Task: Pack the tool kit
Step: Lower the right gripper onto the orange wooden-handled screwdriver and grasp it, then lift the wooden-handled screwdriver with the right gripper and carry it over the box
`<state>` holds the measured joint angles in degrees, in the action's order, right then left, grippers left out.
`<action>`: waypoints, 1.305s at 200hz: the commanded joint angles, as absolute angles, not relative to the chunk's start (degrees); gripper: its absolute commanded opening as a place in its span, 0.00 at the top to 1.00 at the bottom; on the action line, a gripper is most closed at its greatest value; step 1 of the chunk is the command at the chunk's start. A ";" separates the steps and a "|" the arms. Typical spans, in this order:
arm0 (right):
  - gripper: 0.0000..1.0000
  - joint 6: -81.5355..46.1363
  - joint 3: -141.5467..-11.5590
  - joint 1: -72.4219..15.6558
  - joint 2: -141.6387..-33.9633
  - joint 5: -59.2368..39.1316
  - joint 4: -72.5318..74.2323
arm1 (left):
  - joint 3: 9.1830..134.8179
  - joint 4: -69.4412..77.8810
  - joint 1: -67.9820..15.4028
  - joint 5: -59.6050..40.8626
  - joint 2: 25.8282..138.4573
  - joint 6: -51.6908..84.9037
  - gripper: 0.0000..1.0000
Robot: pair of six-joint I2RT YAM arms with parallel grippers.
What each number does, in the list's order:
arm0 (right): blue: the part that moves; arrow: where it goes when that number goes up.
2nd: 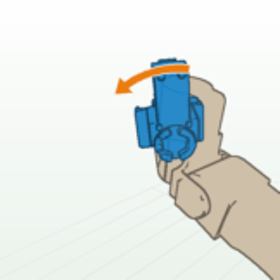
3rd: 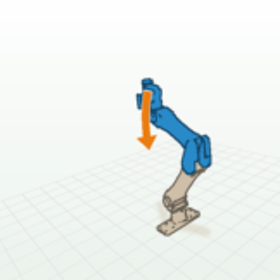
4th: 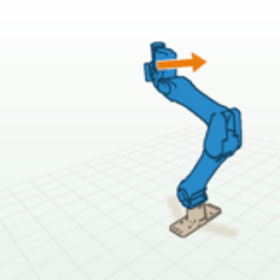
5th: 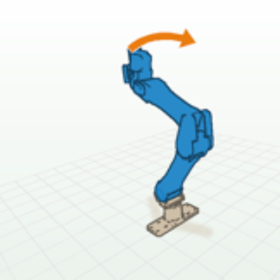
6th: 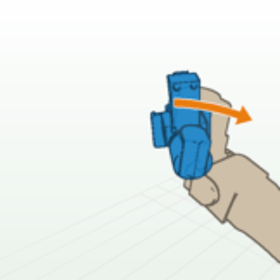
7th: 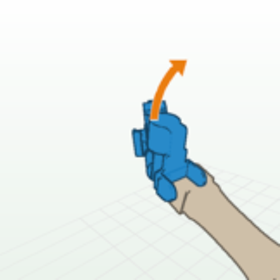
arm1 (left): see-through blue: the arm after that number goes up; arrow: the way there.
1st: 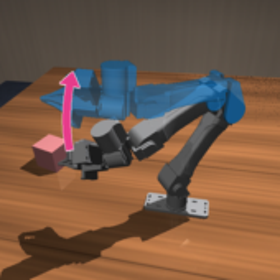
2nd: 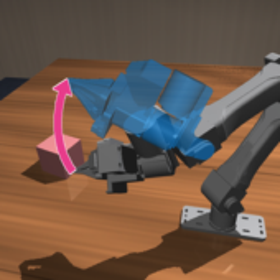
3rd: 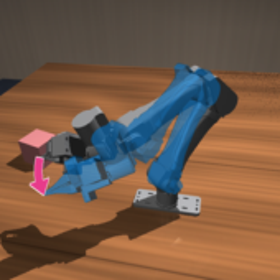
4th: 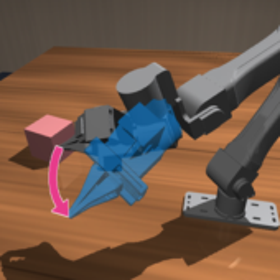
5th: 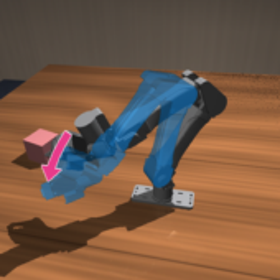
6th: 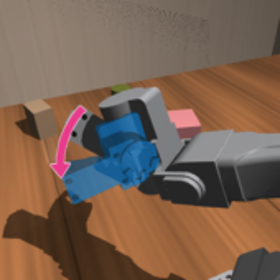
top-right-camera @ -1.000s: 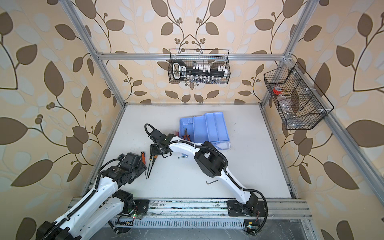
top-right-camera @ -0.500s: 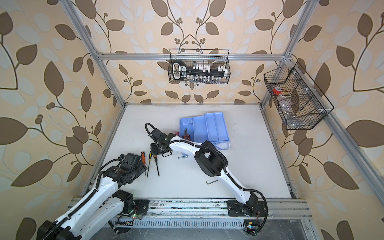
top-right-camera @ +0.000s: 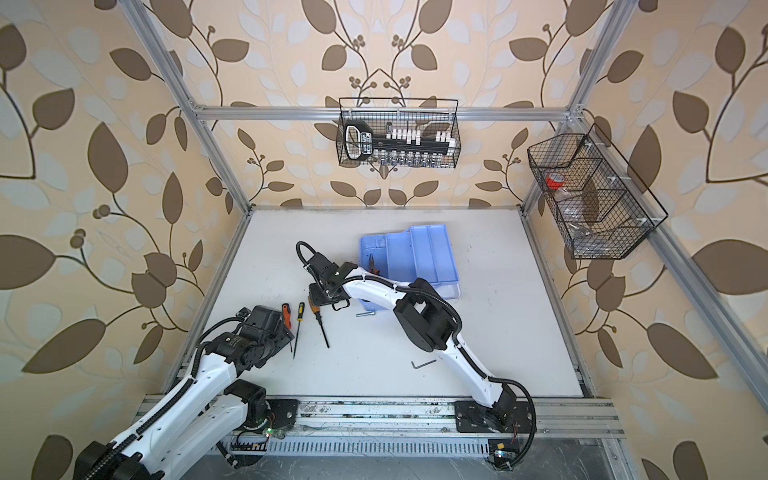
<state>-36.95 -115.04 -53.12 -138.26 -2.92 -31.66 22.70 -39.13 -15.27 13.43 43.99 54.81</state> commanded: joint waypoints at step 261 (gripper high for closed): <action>0.56 -21.23 -117.91 -58.30 -142.31 10.90 -40.08 | 22.60 -37.40 -14.42 12.10 46.36 54.52 0.25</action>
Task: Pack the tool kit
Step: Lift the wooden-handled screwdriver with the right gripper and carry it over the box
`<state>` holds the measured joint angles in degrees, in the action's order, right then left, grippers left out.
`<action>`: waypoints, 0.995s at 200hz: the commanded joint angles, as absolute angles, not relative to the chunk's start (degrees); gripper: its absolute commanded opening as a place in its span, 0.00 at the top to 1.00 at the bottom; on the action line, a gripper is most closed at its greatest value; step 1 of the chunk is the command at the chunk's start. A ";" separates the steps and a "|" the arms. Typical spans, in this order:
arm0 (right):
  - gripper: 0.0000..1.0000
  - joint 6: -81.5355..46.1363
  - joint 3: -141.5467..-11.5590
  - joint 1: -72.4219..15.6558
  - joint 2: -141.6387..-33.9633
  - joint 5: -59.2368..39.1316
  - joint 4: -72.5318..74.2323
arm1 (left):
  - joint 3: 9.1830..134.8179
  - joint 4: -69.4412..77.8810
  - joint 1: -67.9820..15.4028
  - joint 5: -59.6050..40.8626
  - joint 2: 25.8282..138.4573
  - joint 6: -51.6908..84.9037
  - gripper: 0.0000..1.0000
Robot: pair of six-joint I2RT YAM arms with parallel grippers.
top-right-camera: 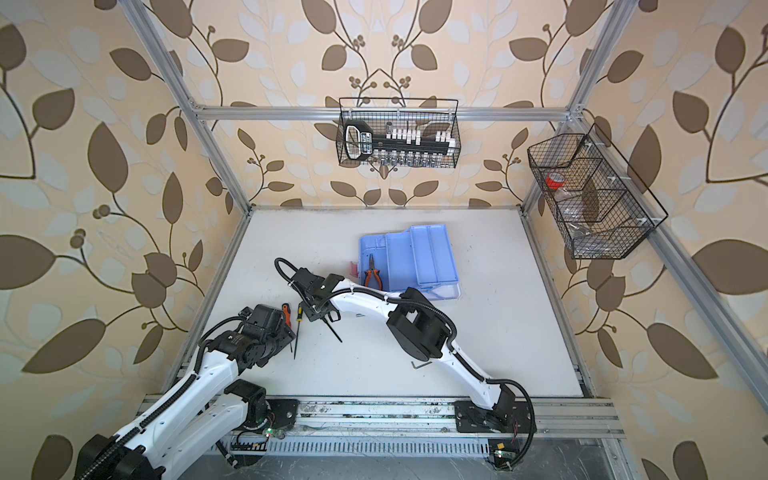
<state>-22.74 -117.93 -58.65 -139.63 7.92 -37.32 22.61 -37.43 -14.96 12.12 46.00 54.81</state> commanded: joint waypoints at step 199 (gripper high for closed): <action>0.98 -24.33 -109.46 -53.69 -128.96 7.20 -37.59 | 22.65 -37.53 -14.33 11.65 46.41 53.97 0.24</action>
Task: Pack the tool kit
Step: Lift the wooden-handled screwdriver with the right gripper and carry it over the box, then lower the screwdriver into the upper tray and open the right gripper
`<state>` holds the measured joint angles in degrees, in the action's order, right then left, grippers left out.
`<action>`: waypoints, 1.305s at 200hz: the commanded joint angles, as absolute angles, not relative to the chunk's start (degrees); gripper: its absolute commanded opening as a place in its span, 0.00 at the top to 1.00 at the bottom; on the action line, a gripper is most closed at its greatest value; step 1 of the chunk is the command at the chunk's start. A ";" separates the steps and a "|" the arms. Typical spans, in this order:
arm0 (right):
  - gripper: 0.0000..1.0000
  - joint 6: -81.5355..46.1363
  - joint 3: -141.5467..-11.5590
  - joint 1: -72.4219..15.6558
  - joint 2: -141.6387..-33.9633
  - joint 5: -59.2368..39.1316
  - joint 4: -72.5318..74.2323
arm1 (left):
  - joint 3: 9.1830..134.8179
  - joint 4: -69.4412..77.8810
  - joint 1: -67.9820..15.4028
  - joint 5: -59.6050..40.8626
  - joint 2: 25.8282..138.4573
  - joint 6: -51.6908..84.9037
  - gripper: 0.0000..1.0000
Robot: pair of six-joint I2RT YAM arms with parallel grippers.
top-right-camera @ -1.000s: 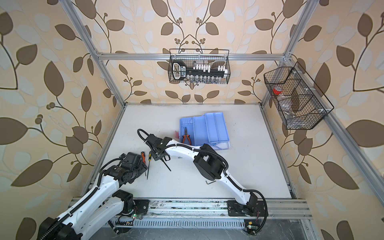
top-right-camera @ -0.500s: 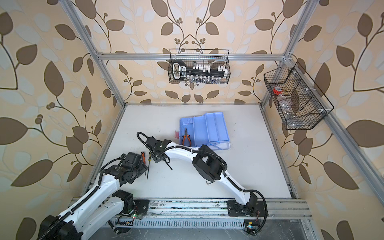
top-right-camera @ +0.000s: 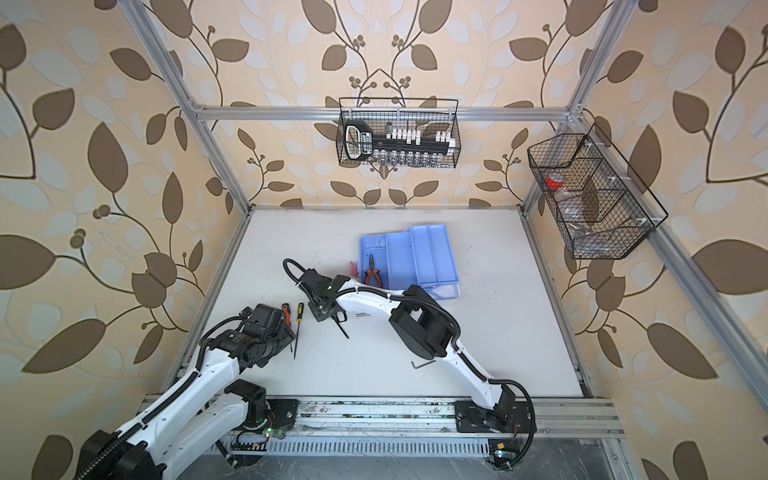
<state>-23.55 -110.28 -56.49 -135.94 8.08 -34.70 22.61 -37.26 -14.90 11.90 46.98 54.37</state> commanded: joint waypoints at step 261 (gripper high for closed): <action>0.84 -26.11 -97.75 -30.59 -118.85 16.79 -36.56 | 23.82 -34.45 -14.15 10.82 50.65 52.58 0.01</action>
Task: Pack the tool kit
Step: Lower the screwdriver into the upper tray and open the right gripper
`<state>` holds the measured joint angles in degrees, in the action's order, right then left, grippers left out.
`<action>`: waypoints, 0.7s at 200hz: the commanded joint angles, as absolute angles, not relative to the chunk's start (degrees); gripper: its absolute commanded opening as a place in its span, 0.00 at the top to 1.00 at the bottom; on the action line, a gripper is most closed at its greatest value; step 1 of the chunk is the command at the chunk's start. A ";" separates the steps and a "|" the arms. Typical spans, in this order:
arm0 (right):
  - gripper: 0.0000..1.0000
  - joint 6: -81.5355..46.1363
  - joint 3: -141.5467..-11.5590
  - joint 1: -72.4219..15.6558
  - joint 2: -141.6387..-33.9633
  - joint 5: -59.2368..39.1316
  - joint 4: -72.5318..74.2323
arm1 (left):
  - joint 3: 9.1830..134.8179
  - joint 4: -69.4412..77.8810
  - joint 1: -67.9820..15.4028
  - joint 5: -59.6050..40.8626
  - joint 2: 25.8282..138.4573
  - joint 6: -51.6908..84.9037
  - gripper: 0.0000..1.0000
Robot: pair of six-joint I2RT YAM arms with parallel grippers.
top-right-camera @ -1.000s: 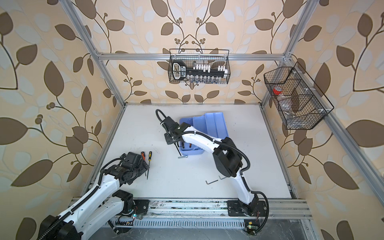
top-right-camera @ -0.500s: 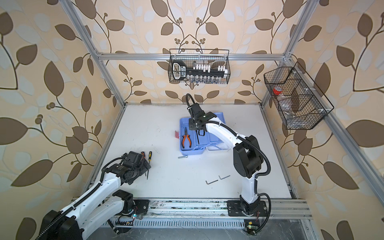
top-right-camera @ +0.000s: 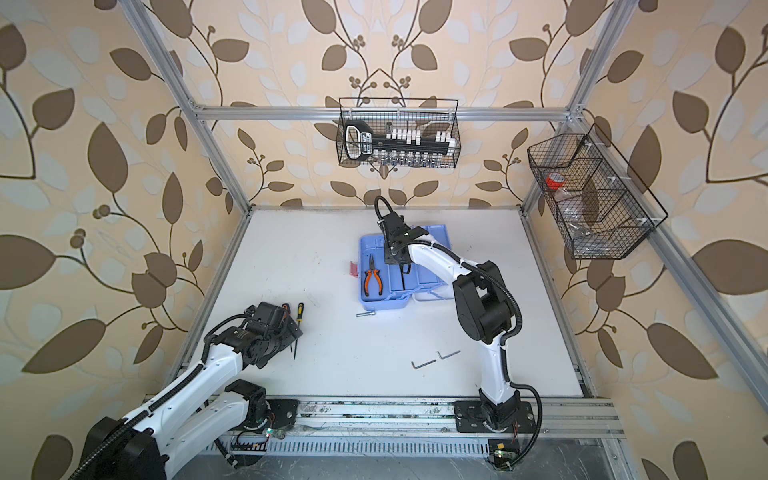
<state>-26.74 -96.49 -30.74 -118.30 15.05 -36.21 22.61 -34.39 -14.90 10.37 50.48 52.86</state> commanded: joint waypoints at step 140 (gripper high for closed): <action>0.49 -24.70 -87.38 -39.26 -97.28 20.20 -31.20 | 33.25 -40.08 -6.95 20.09 60.76 50.31 0.06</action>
